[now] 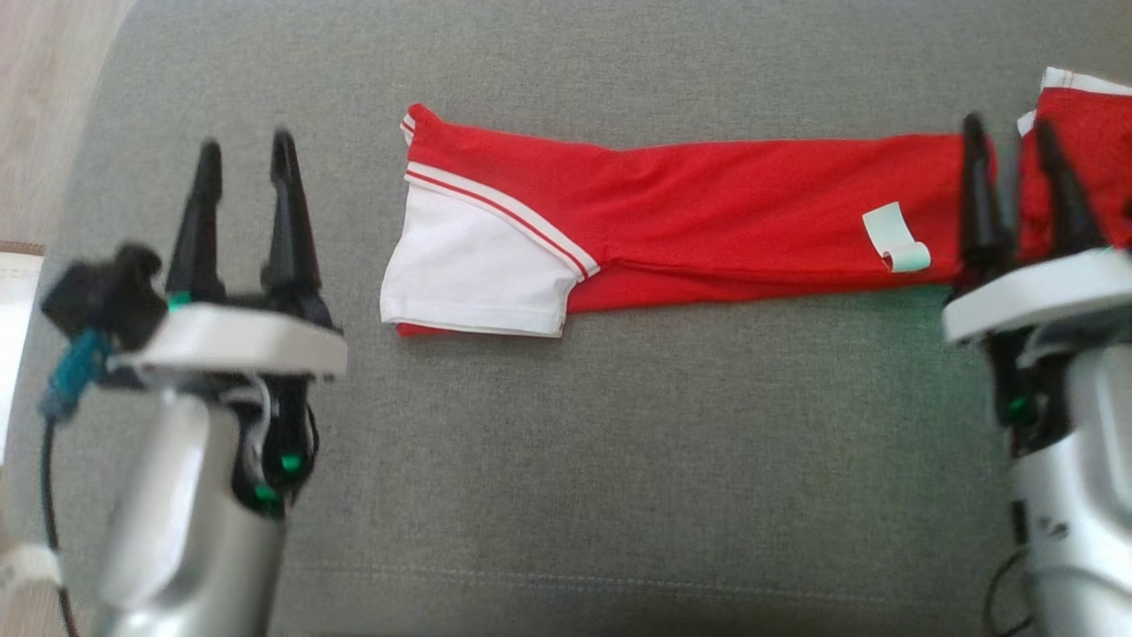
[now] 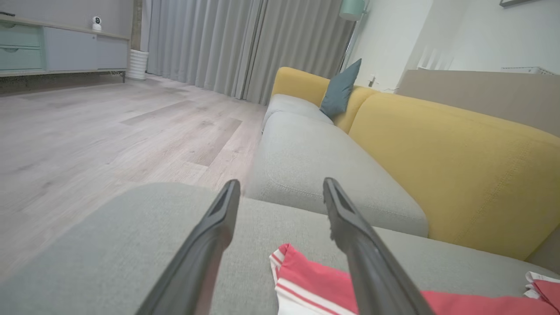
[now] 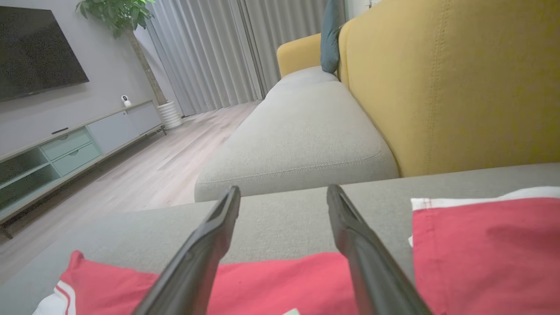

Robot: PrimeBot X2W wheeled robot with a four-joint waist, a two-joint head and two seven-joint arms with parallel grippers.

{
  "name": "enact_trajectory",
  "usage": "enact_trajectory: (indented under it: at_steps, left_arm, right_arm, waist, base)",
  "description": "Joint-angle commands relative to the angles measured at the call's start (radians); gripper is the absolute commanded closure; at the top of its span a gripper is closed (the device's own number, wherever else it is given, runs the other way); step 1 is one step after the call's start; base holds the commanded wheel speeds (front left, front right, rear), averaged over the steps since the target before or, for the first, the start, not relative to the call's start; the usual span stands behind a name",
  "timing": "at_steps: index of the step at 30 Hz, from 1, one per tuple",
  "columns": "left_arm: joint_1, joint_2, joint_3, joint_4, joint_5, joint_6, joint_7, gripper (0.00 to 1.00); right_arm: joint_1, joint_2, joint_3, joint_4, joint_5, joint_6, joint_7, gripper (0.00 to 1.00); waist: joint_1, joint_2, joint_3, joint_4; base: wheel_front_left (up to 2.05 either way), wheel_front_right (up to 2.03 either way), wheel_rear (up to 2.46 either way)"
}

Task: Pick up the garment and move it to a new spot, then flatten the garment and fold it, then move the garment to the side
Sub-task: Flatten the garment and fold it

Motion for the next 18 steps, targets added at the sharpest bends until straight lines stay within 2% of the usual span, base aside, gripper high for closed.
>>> enact_trajectory:
  at_steps: [1,6,10,18]
  left_arm:
    - [-0.009,-0.001,0.068,-0.044,0.033,-0.018,-0.005,0.00]
    - [0.034,-0.060,0.129,-0.036,0.118,-0.090,-0.005,0.00]
    - [0.033,-0.083,0.151,-0.015,0.164,-0.137,-0.005,0.00]
    - [0.031,-0.108,0.172,0.011,0.202,-0.181,-0.005,0.00]
  right_arm:
    - [0.009,0.023,0.013,-0.028,-0.017,0.003,-0.018,0.00]
    - [0.020,0.077,-0.033,0.013,-0.042,0.003,-0.018,0.00]
    - [-0.003,0.109,-0.135,0.075,-0.053,0.003,0.011,0.00]
    - [-0.043,0.131,-0.281,0.173,-0.137,0.003,0.059,0.00]
  waist:
    - [0.0000,-0.0001,0.002,0.003]
    - [0.0000,-0.0001,0.016,0.017]
    - [0.0000,-0.0001,0.028,0.030]
    - [0.0000,-0.0001,0.046,0.043]
  base:
    - [0.00,0.00,0.00]
    - [0.00,0.00,0.00]
    - [0.00,0.00,0.00]
    - [0.00,0.00,0.00]
